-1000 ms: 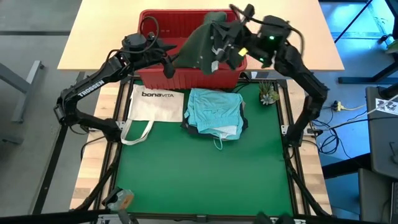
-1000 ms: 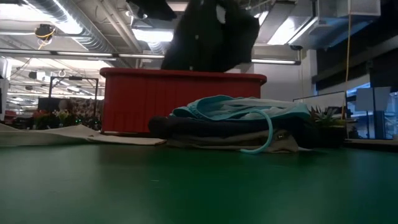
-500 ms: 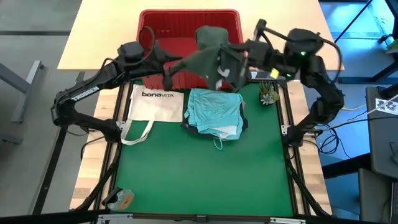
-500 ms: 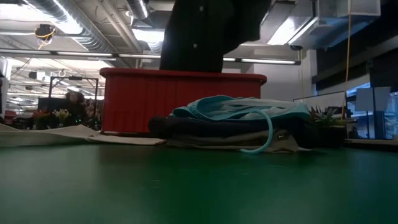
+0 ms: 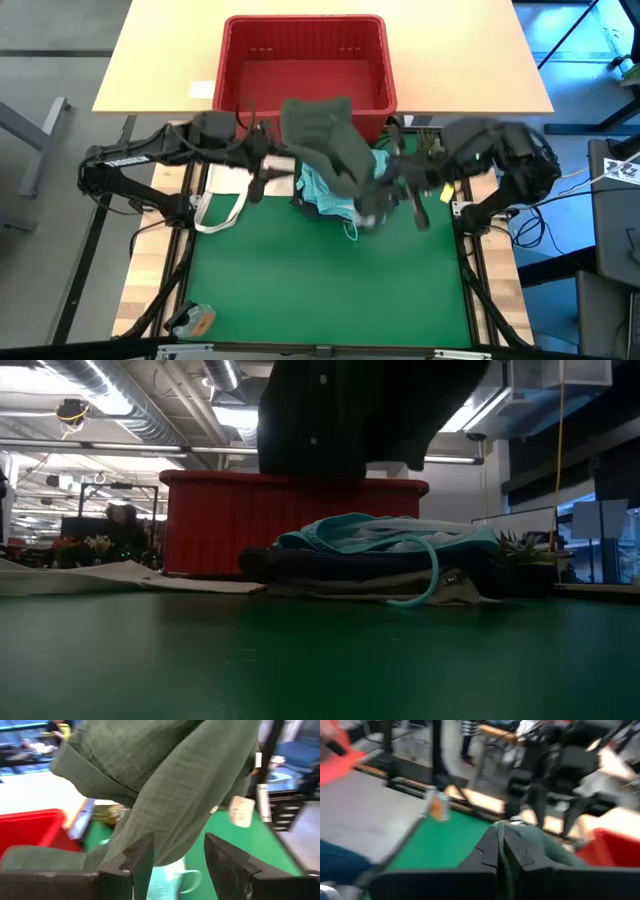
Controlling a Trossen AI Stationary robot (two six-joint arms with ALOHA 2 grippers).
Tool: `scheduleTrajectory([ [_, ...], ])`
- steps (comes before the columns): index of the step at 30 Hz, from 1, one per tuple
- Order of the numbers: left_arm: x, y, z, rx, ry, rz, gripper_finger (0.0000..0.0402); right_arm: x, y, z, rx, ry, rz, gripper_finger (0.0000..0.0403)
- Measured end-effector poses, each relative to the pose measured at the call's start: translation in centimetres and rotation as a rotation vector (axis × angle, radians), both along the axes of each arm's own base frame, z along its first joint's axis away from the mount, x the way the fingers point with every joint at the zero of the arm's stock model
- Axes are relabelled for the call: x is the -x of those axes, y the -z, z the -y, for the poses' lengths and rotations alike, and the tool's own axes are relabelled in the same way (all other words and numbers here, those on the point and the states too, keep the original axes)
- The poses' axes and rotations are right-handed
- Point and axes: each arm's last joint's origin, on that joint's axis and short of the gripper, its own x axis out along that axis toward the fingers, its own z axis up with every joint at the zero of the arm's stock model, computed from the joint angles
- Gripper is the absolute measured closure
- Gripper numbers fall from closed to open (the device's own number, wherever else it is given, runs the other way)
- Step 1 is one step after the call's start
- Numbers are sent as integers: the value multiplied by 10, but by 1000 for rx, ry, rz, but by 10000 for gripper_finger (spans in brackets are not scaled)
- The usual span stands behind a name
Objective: Fold Laundry from Bin
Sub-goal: Remove the green polo shirt from the red laundry bin
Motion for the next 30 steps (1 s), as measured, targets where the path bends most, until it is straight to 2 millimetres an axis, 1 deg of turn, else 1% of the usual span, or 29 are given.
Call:
scheduleTrajectory([
  [5, -3, 1, 33, 69, 91, -7, 235, 5, 0, -35, -160, -78, -28, 401],
  [8, -1, 1, 51, 60, 134, -9, 235, 9, 2, -56, -221, -127, -58, 401],
  [11, 1, 1, 67, 45, 164, -10, 235, 10, 5, -76, -246, -128, -76, 401],
  [14, 0, 5, 83, 24, 179, -21, 235, 3, 13, -98, -237, -77, -93, 401],
  [17, -5, 12, 100, -4, 188, -50, 235, -6, 26, -122, -194, -58, -122, 401],
  [22, -20, 33, 128, -56, 212, -130, 235, -23, 51, -160, -109, -56, -178, 401],
  [26, -33, 54, 148, -86, 253, -211, 235, -33, 76, -177, -62, -73, -303, 400],
  [30, -47, 74, 162, -103, 263, -277, 235, -34, 95, -176, -1, 13, -437, 400],
])
